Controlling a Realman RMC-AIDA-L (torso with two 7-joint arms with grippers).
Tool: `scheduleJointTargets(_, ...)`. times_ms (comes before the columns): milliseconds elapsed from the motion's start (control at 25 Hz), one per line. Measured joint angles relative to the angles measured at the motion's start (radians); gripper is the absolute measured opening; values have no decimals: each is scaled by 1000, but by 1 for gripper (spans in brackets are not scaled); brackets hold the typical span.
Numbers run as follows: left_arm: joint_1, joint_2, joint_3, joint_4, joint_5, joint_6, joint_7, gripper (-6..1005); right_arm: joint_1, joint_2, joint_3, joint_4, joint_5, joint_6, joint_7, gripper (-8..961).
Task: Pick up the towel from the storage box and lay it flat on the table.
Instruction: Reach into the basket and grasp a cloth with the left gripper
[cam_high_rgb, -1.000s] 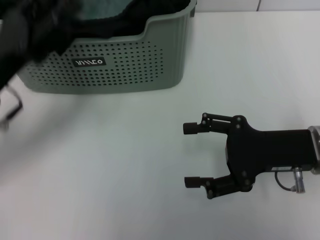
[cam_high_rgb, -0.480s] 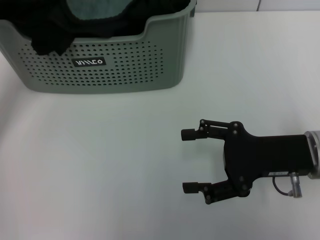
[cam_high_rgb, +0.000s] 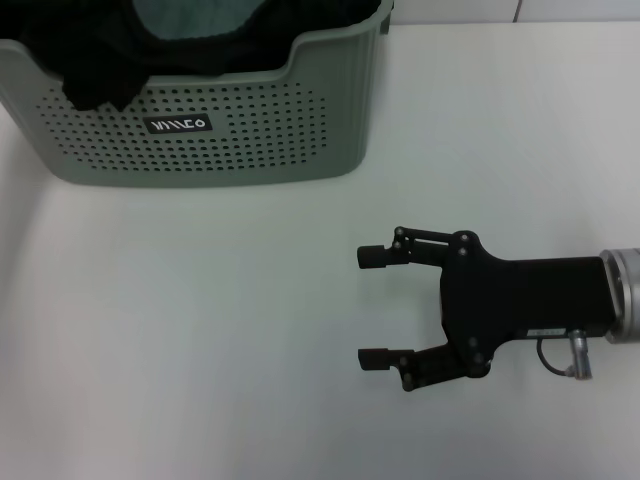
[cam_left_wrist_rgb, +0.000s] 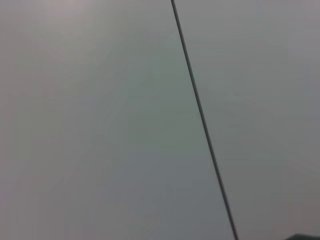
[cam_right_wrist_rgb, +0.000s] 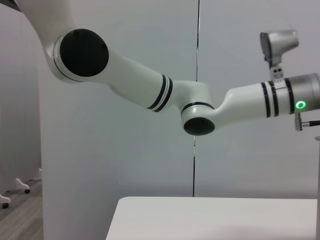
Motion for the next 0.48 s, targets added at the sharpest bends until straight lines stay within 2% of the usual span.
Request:
scheduleJointTargets(280,-56,-4,4,-34,2,-120,120,753,10,0,3,9,12,-16,-7,884)
scheduleJointTargets(480,-99,-4,2,-59,-1,-200,193,675,15,0,5,9,13,-17,-11,884)
